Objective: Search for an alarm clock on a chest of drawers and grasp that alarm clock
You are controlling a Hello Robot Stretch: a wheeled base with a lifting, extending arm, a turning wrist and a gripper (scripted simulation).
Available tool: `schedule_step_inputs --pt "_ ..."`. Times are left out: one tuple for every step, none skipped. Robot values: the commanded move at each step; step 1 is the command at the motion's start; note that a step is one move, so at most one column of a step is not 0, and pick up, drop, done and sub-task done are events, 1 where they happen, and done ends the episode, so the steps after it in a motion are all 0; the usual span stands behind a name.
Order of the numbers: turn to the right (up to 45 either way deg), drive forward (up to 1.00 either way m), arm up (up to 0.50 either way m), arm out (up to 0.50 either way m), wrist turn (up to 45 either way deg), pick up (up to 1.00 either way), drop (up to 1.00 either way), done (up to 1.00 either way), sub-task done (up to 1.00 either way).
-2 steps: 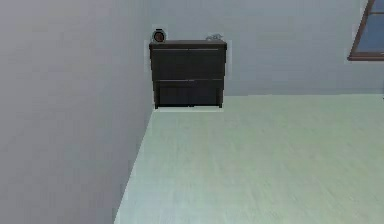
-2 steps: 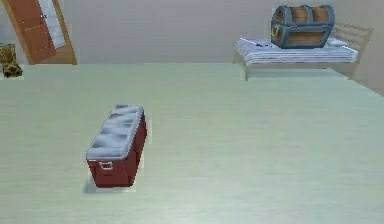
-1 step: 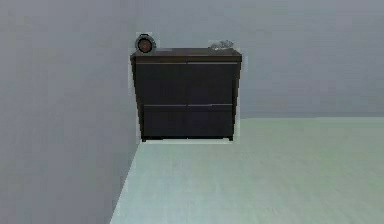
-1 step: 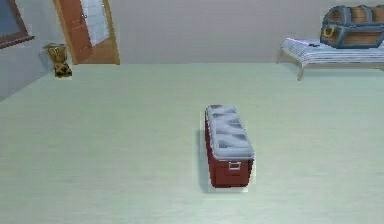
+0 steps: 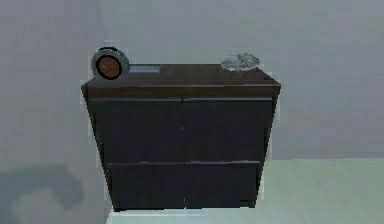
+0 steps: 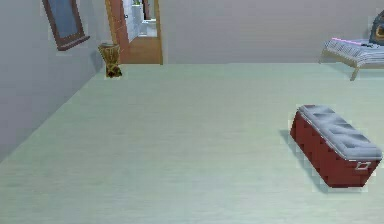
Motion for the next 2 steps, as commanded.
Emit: schedule_step_inputs --pt "-9.0 0.00 0.00 0.00 0.0 0.00 0.00 0.00 0.00" --pt "0.0 0.35 0.00 0.00 0.0 0.00 0.00 0.00 0.00"
